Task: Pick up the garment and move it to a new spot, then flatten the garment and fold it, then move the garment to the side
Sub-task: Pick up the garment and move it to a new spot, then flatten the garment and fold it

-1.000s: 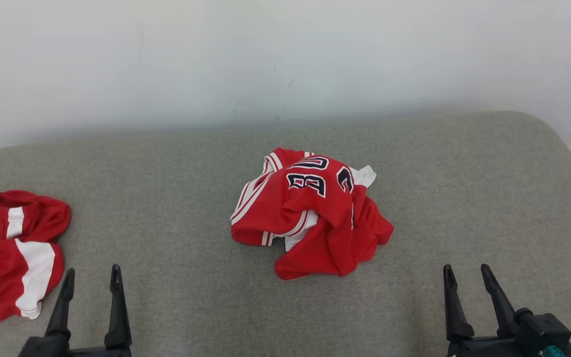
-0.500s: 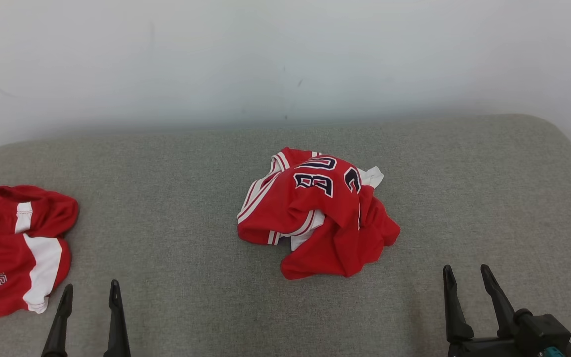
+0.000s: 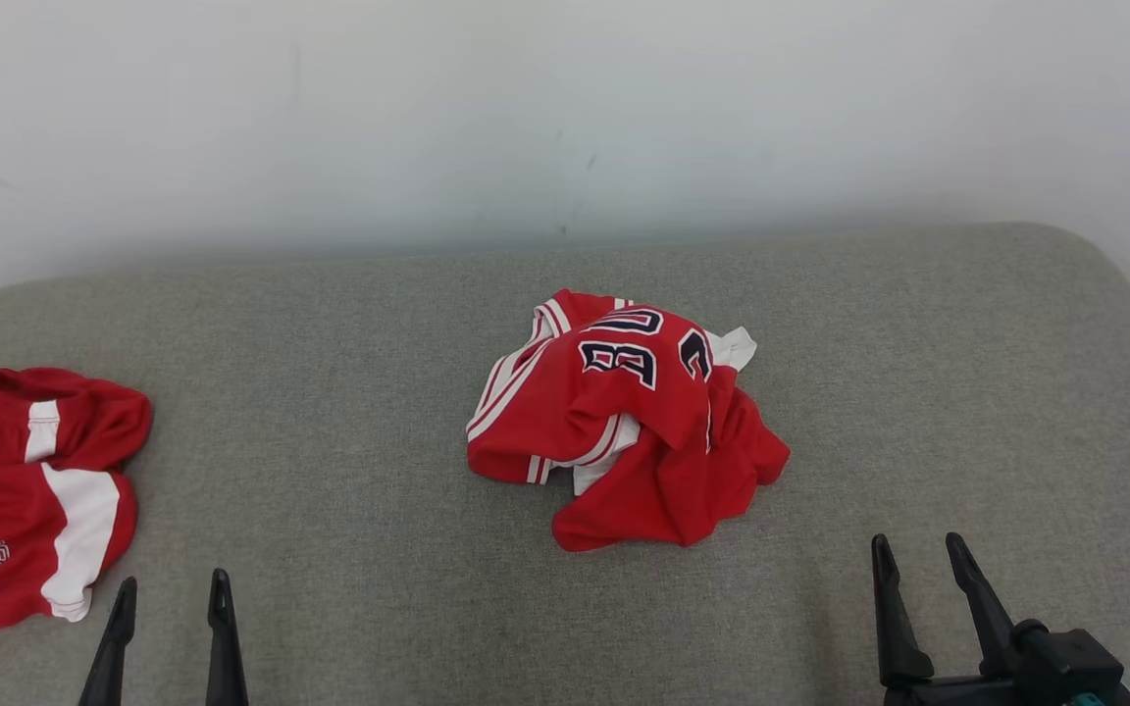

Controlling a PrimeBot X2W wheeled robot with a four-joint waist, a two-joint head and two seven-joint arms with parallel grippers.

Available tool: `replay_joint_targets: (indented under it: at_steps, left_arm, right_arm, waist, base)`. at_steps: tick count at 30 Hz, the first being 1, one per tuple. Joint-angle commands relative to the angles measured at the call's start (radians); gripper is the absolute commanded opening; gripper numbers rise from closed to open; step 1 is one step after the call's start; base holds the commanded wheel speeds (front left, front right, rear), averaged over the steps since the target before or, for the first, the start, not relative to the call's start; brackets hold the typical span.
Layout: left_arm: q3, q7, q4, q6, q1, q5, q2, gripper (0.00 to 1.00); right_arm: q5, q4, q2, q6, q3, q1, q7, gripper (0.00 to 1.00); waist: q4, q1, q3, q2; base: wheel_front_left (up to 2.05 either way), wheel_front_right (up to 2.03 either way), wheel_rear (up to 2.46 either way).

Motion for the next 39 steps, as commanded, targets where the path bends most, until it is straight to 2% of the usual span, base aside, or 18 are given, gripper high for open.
replay_joint_targets:
  at_steps: [1,39]
  left_arm:
    - [0.002,-0.002,0.006,-0.006,0.019,0.004,-0.004,1.00]
    - [-0.022,-0.002,0.036,0.001,0.025,0.004,-0.006,1.00]
  right_arm:
    - [-0.010,0.000,-0.002,-0.002,0.001,0.008,-0.001,1.00]
    - [-0.016,0.013,-0.002,-0.002,0.012,0.020,-0.001,1.00]
  waist:
    - [-0.001,0.0000,0.000,0.0000]
    - [-0.003,0.0000,-0.007,0.0000]
  base:
    - [0.00,0.00,0.00]
    - [0.00,0.00,0.00]
